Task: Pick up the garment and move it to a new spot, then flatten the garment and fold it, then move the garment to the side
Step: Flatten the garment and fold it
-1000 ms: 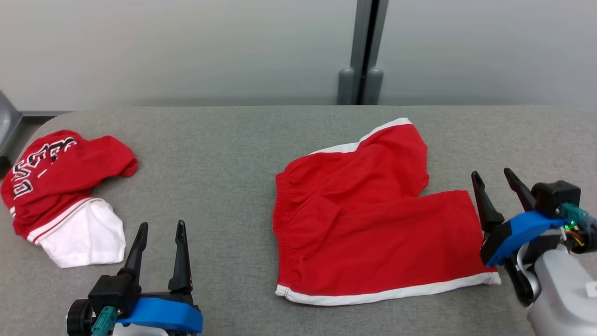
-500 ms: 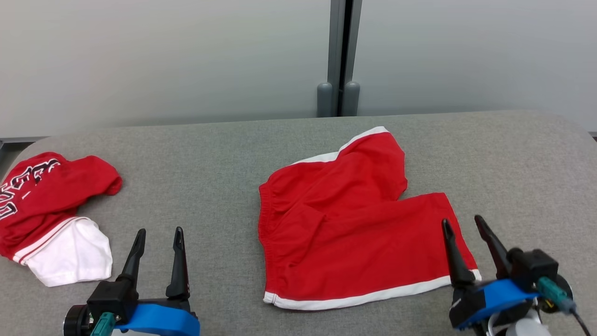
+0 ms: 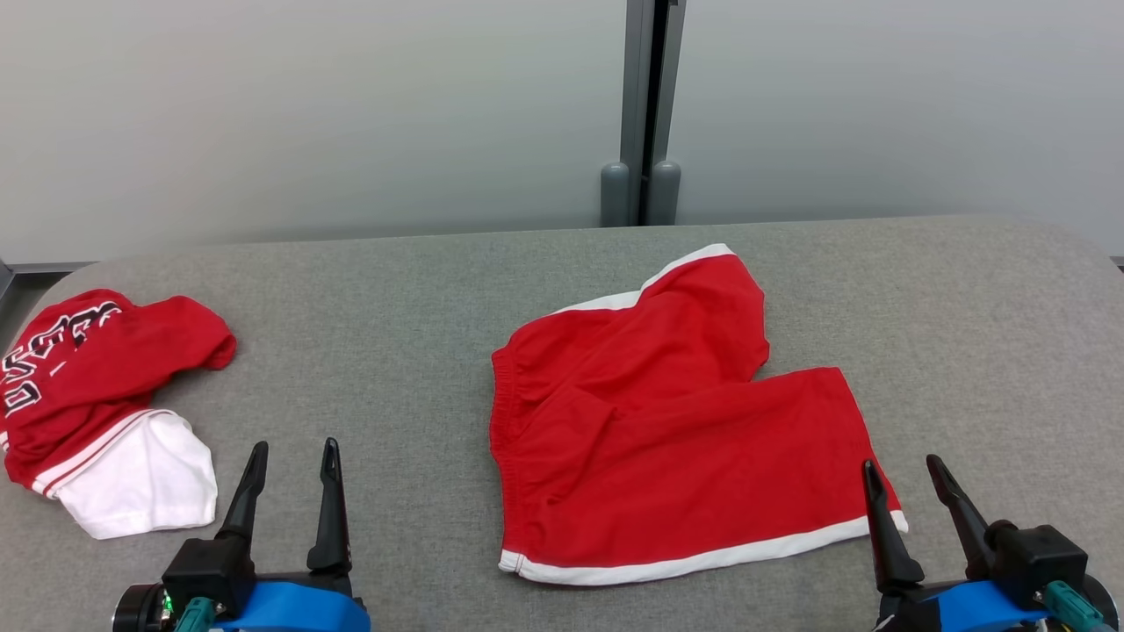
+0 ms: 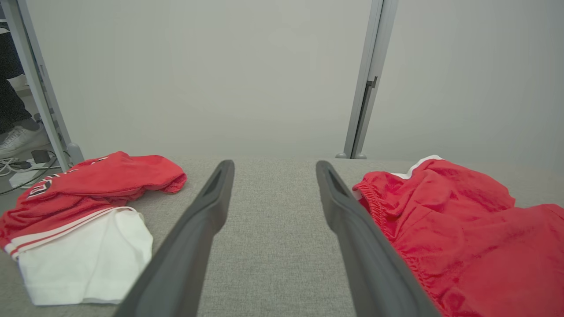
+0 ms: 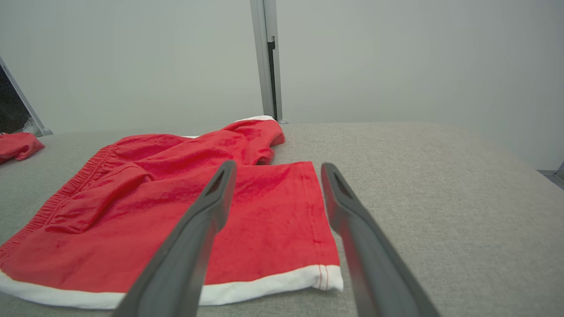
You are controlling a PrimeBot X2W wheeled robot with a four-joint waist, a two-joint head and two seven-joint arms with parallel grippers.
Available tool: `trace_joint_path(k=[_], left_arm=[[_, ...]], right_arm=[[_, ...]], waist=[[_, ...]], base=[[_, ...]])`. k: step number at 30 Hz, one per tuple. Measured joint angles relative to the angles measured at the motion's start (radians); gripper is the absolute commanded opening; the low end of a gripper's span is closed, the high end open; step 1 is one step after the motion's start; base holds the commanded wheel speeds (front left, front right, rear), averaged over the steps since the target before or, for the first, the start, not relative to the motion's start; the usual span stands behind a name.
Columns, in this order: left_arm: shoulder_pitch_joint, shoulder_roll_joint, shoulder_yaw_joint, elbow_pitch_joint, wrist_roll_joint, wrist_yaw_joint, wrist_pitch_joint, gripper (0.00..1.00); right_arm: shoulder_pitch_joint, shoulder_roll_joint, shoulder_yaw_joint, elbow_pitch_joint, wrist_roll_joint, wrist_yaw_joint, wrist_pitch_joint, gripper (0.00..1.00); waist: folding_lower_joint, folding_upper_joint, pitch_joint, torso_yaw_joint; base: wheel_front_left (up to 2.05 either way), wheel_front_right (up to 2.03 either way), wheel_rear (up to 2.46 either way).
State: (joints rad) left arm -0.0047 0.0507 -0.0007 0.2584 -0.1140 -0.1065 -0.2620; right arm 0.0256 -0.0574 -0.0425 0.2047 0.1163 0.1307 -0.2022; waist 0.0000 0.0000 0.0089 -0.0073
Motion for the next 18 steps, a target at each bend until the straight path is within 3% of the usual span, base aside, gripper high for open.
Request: trace_joint_path(k=[9,18], left_arm=[[0.001,0.0,-0.021,-0.001,-0.008,-0.002,0.0,1.0],[-0.018,0.0,-0.228,0.064,-0.032,-0.017,0.0,1.0]], right_arm=[[-0.02,0.005,-0.016,0.022,-0.016,0.0,0.027,1.0],[-0.105,-0.022,-0.083,0.186,-0.046,0.0,0.034,1.0]], waist=[[0.0,0.0,0.002,-0.004],[0.0,0.0,0.031,-0.008]], base=[[0.0,0.0,0.0],[0.0,0.0,0.0]])
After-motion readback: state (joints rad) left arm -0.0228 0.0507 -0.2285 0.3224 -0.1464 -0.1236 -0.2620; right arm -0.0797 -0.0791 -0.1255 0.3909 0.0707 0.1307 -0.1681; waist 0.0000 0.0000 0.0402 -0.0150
